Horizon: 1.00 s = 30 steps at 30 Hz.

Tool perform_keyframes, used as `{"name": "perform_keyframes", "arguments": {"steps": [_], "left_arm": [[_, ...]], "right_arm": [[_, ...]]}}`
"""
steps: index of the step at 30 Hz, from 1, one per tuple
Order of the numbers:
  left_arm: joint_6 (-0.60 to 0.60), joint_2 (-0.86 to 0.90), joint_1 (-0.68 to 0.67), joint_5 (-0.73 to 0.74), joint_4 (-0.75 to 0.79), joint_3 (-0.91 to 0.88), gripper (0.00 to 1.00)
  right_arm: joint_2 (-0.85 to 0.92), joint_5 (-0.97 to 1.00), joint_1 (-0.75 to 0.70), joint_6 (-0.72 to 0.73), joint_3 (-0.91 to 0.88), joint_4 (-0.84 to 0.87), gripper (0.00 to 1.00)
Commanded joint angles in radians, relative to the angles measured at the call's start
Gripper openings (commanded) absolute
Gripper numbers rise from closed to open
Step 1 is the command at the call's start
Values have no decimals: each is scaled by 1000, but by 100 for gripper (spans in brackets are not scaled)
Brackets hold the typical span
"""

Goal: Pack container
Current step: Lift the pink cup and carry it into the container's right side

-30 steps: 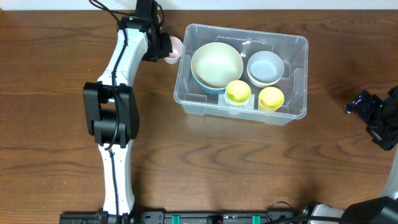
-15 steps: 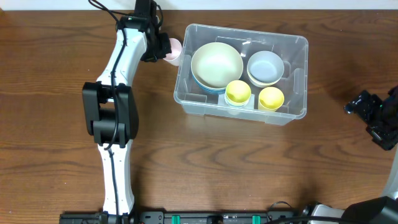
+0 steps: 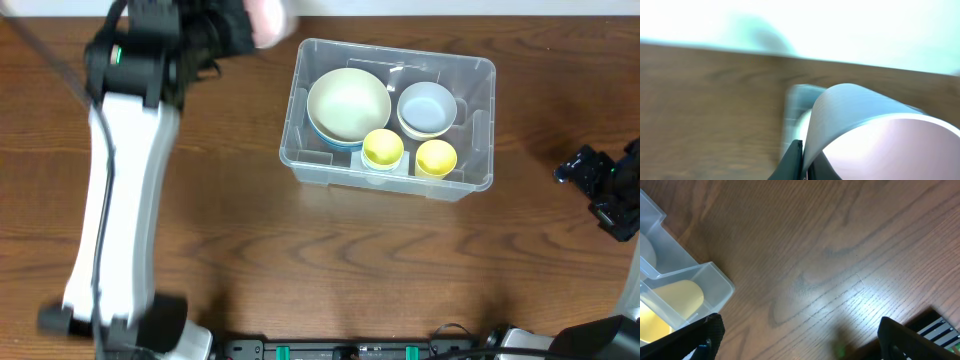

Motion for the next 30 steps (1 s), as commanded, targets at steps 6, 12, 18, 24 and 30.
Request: {"name": "perform_keyframes", "arguments": {"steps": [6,12,18,24,30], "left_arm": [[40,7,-320,0,-25,-9,6],[43,138,-466,0,-26,-9,6],[52,254,-536,0,-17,-9,6],[55,337,-555,-74,-5,-9,6],[68,396,-555,-101,11,-9,6]], "right_arm": [[-2,0,-5,-13,-1,2,99],[-2,0,-5,-13,-1,2,99],[-2,0,-5,-13,-1,2,99],[-2,0,-5,-13,-1,2,99],[-2,0,-5,-13,-1,2,99]]}}
